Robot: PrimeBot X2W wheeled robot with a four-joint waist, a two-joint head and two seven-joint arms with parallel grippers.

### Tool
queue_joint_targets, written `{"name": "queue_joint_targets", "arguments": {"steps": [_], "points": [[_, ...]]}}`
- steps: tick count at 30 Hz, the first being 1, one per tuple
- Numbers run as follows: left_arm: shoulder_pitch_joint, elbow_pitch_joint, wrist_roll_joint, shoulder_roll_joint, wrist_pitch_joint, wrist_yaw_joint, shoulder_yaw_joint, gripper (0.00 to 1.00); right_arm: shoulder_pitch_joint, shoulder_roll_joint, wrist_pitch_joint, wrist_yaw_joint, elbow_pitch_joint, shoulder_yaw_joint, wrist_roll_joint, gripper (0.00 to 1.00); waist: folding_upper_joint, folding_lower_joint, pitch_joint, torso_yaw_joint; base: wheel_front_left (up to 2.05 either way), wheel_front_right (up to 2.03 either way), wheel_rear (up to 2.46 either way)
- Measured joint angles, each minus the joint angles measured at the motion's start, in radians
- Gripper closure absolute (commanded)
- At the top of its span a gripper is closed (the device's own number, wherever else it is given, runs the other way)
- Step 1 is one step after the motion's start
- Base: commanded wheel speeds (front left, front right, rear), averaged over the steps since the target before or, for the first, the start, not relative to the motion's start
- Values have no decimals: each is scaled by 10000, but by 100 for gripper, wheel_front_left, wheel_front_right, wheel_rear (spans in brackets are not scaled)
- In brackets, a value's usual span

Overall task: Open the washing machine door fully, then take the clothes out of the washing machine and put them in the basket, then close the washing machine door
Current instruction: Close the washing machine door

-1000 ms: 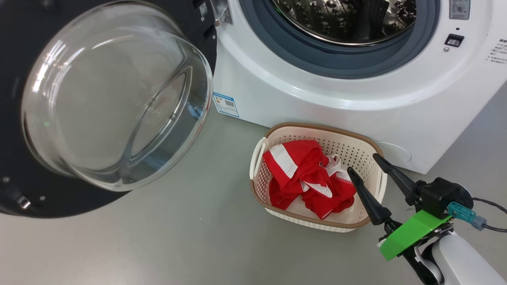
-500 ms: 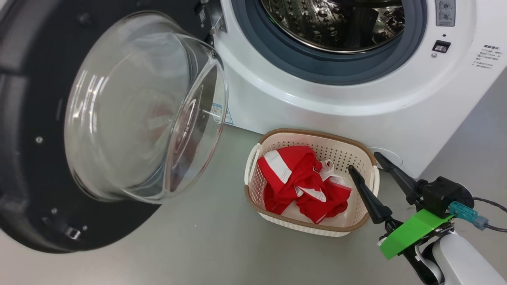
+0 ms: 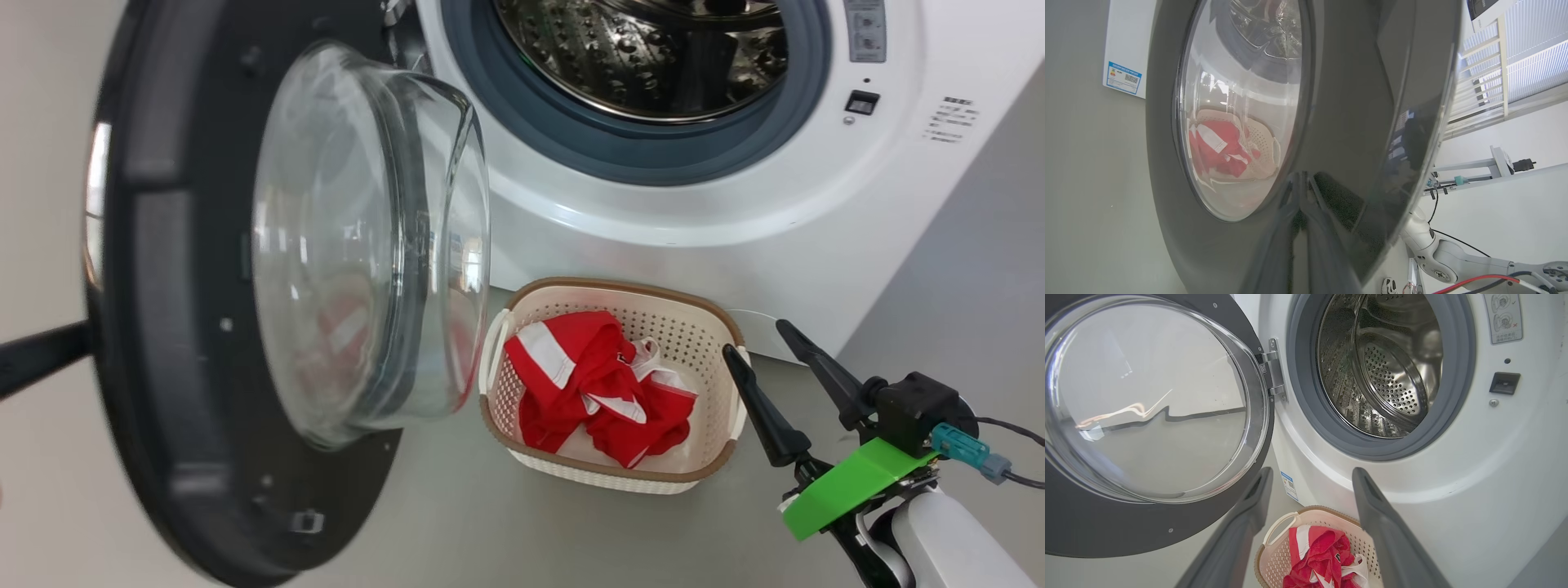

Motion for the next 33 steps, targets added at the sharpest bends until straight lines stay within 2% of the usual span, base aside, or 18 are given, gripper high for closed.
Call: {"name": "queue_joint_targets", "arguments": {"steps": [10, 17, 21, 29, 33], "points": [[-19, -1120, -384, -930, 104, 0, -616, 100, 9, 44, 0, 0, -123, -326, -59, 0, 0, 0, 36, -549, 0, 0, 0], [-457, -1402, 90, -1708, -328, 0, -1308, 100, -9, 128, 0, 0, -221, -499, -79, 0, -1, 0, 207, -1103, 0, 0, 0], [-1012, -1381, 341, -2268, -721, 0, -1766, 100, -12, 215, 0, 0, -242, -575, -119, 0, 0, 0, 327, -1433, 0, 0, 0], [-2015, -1336, 1099, -3166, -2171, 0, -2360, 100, -147, 345, 0, 0, -324, -650, -136, 0, 0, 0, 617, -2183, 0, 0, 0], [-2369, -1220, 1534, -3241, -2729, -2, -2815, 100, -284, 418, 0, 0, -347, -669, -274, 0, 0, 0, 777, -2604, 0, 0, 0]]}}
